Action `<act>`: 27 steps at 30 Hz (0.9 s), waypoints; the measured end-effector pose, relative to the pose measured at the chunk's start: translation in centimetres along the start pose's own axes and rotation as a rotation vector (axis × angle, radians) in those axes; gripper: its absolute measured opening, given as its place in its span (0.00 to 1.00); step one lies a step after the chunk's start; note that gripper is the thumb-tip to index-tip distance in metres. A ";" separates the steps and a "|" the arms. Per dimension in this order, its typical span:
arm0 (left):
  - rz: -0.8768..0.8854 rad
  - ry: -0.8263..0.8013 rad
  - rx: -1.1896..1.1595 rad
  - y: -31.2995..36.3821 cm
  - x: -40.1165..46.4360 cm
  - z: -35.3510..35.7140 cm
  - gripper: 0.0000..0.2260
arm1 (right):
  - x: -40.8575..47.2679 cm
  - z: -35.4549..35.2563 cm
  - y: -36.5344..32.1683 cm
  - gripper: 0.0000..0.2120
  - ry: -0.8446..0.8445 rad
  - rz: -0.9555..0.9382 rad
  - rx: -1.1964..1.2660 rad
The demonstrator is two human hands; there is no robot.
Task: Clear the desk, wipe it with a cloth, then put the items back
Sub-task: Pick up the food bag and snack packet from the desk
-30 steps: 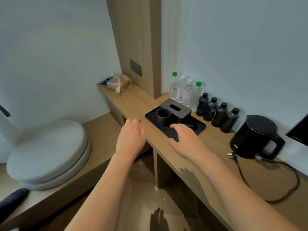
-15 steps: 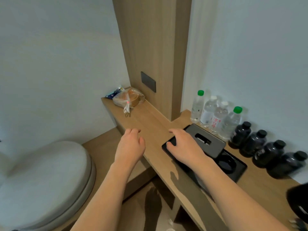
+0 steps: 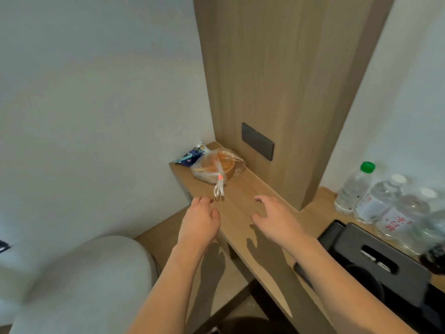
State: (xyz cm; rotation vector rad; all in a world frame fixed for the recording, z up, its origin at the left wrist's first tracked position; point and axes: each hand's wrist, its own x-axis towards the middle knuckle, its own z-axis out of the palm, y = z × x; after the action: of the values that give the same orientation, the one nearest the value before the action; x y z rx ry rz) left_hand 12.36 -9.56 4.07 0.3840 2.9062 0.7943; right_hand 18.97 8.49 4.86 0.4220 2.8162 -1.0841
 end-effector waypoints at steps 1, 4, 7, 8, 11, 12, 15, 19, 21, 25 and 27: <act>0.000 -0.001 -0.010 -1.2 1.5 -1.1 0.17 | 1.3 0.7 -1.4 0.25 0.011 0.018 0.005; -0.016 0.021 -0.045 -4.9 6.2 -3.8 0.17 | 5.3 2.5 -5.4 0.24 0.022 0.038 -0.003; -0.036 0.011 -0.088 -7.5 10.2 -4.7 0.17 | 8.5 3.6 -8.0 0.23 0.036 0.050 0.009; -0.047 -0.005 -0.100 -8.1 11.2 -4.5 0.17 | 9.4 4.0 -8.3 0.23 0.033 0.064 0.007; -0.060 -0.106 -0.134 -9.4 13.3 -2.7 0.17 | 11.5 5.1 -8.3 0.24 0.002 0.141 -0.008; -0.054 -0.145 -0.133 -9.7 14.1 -2.1 0.17 | 12.4 5.3 -8.1 0.24 -0.005 0.165 -0.008; -0.064 -0.199 -0.117 -11.2 16.4 -1.0 0.17 | 15.5 5.9 -7.6 0.23 0.003 0.201 0.013; -0.101 -0.171 -0.093 -13.1 19.7 -2.5 0.16 | 19.7 5.5 -7.8 0.19 0.012 0.201 0.083; -0.102 -0.115 -0.069 -13.9 22.5 -3.4 0.16 | 22.1 5.4 -7.9 0.15 0.015 0.226 0.163; -0.080 -0.075 -0.043 -14.4 28.6 -4.1 0.17 | 28.1 6.8 -7.0 0.12 0.034 0.255 0.214; -0.061 -0.089 -0.033 -14.5 31.4 -3.7 0.18 | 31.0 8.0 -6.3 0.13 0.043 0.282 0.247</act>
State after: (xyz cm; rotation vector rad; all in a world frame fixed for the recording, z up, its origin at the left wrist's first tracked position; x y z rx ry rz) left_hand -21.61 -14.98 -1.21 0.3169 2.8040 0.7940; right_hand -12.62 5.54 -2.77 0.8429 2.5580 -1.3709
